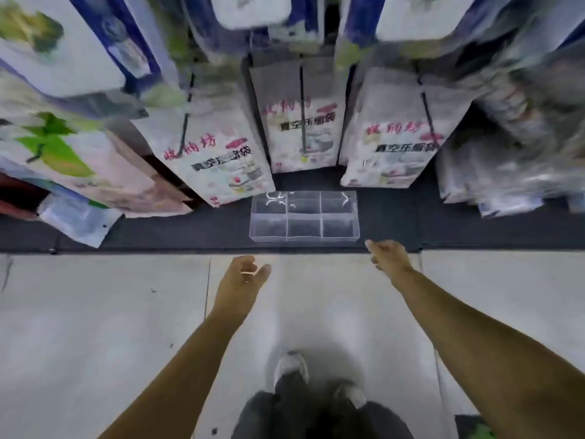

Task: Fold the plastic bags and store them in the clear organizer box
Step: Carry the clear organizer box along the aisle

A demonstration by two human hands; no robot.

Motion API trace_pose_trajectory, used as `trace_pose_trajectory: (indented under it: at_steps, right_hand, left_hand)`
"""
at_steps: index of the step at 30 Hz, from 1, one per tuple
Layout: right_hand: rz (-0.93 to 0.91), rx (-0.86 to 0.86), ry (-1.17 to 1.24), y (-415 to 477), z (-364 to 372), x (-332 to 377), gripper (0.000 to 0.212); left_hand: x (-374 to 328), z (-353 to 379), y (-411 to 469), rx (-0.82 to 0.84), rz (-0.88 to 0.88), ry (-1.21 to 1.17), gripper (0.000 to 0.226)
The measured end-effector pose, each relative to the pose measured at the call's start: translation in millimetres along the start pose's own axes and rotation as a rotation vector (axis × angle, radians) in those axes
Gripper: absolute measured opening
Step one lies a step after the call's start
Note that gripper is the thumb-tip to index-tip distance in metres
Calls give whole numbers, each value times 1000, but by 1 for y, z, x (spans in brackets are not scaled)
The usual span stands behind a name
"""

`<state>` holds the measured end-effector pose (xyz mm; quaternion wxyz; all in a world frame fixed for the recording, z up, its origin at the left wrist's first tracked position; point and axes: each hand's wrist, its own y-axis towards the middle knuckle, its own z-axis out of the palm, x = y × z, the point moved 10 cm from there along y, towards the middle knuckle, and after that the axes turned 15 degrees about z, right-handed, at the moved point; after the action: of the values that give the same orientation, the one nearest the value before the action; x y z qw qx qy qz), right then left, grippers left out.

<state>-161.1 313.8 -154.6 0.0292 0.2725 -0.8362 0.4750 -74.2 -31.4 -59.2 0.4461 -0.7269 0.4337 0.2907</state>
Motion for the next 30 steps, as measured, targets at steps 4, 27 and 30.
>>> trace_pose_trajectory:
  at_steps: [4,27,30]
  right_hand:
    - [7,-45,3,79,46,8,39]
    - [404,305,939,-90,-24,-89,24]
    - [370,305,1049,-178,-90,-108,18]
  left_hand:
    - [59,33,48,30,-2,30,41]
    - [-51,32,-33,246,110,209,36]
    - [-134,18,-76,312,199,208,33]
